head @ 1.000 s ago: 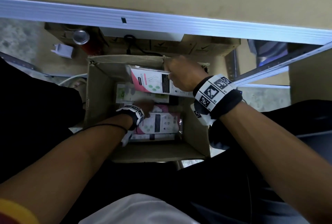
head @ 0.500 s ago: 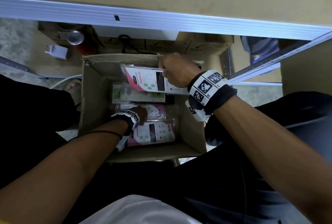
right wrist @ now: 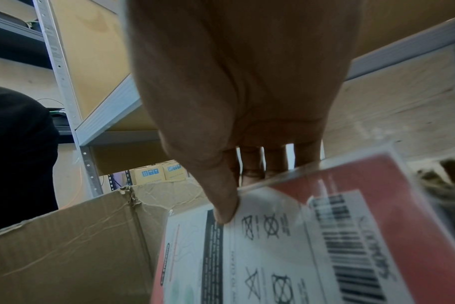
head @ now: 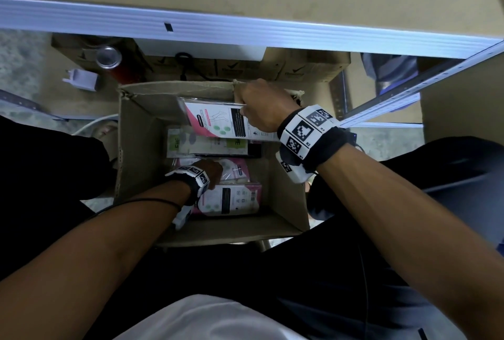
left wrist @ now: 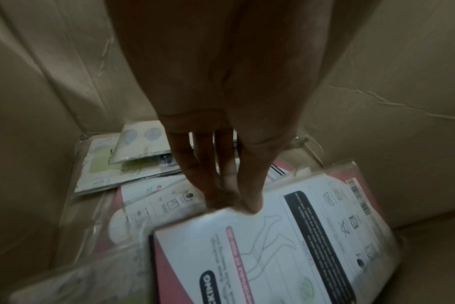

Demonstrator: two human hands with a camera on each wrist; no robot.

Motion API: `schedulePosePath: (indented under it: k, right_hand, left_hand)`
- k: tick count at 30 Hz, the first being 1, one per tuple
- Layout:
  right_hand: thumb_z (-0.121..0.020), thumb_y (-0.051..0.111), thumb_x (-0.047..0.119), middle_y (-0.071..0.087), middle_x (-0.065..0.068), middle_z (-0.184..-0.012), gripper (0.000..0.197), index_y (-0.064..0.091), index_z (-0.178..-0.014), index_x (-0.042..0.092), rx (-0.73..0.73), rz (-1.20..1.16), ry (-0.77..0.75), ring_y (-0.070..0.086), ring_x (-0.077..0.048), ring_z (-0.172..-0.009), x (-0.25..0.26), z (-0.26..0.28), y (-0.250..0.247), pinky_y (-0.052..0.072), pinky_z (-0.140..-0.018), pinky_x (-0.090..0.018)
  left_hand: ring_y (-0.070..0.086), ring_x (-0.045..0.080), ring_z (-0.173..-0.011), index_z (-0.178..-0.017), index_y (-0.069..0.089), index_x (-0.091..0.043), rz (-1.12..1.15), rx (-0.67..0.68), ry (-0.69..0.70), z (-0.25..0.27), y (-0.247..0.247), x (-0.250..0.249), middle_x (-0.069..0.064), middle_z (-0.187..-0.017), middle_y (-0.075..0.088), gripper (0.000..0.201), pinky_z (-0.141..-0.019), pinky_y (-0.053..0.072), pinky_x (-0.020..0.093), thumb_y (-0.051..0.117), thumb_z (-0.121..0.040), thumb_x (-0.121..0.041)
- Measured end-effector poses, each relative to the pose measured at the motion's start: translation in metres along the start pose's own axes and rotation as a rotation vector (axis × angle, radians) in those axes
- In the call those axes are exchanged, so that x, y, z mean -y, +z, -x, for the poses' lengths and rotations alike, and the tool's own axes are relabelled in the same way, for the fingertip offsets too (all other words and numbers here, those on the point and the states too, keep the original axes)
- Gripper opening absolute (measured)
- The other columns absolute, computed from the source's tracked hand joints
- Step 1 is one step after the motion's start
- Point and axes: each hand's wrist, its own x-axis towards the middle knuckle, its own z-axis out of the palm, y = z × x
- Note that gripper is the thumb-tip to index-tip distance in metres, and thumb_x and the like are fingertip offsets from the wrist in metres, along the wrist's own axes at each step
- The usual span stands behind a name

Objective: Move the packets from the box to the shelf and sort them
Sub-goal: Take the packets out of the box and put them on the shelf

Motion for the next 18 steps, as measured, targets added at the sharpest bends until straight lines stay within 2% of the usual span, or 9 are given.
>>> schedulePosePath:
  k: [3,8,11,13,15,18]
  right_hand:
    - [-0.095,0.053,0.009,0.063,-0.010,-0.111,0.013,0.060,-0.105,0.014,-0.012,0.002,-0.005,0.061,-0.031,-0.097,-0.001,0.000,0.000,0.052,-0.080,-0.038]
    - [-0.095,0.054,0.008,0.064,-0.011,-0.112,0.014,0.059,-0.106,0.013,-0.006,0.018,-0.006,0.062,-0.031,-0.098,0.000,0.000,0.002,0.048,-0.075,-0.035]
    - [-0.095,0.053,0.008,0.064,-0.012,-0.112,0.013,0.059,-0.105,0.013,-0.003,0.020,0.003,0.062,-0.031,-0.096,0.000,0.001,0.003,0.046,-0.072,-0.034]
    - [-0.095,0.053,0.008,0.064,-0.012,-0.111,0.009,0.057,-0.100,0.015,-0.009,0.015,0.005,0.062,-0.031,-0.095,0.000,0.002,0.003,0.044,-0.071,-0.034]
    - [-0.095,0.053,0.008,0.065,-0.012,-0.110,0.009,0.055,-0.097,0.017,-0.015,0.010,0.004,0.062,-0.031,-0.094,0.001,0.003,0.002,0.046,-0.072,-0.035]
    - [-0.096,0.052,0.008,0.064,-0.013,-0.110,0.009,0.056,-0.098,0.016,-0.019,0.005,0.007,0.060,-0.030,-0.089,0.002,0.004,0.001,0.046,-0.072,-0.035]
  left_hand:
    - [0.063,0.027,-0.112,-0.110,0.070,-0.008,-0.047,-0.022,-0.021,0.001,0.002,-0.003,0.010,-0.121,0.067,0.026,-0.089,0.053,0.034,0.070,-0.085,-0.006]
    - [0.058,0.033,-0.121,-0.127,0.056,-0.010,-0.169,-0.114,-0.032,0.003,0.013,-0.007,0.015,-0.131,0.057,0.035,-0.095,0.050,0.041,0.063,-0.093,-0.010]
    - [0.055,0.032,-0.124,-0.128,0.058,-0.008,-0.187,-0.106,-0.028,0.006,0.013,-0.008,0.016,-0.135,0.055,0.034,-0.099,0.050,0.041,0.060,-0.094,-0.011]
    - [0.053,0.032,-0.126,-0.124,0.064,-0.006,-0.164,-0.111,-0.014,0.006,0.010,-0.010,0.016,-0.138,0.052,0.031,-0.098,0.051,0.040,0.064,-0.093,-0.011]
    - [0.053,0.032,-0.127,-0.121,0.068,-0.004,-0.106,-0.087,-0.018,0.007,0.004,-0.011,0.016,-0.139,0.050,0.033,-0.096,0.051,0.038,0.070,-0.089,-0.010]
    - [0.058,0.030,-0.120,-0.118,0.068,-0.003,-0.026,0.023,-0.014,0.010,0.000,-0.010,0.016,-0.131,0.060,0.032,-0.099,0.051,0.039,0.071,-0.087,-0.008]
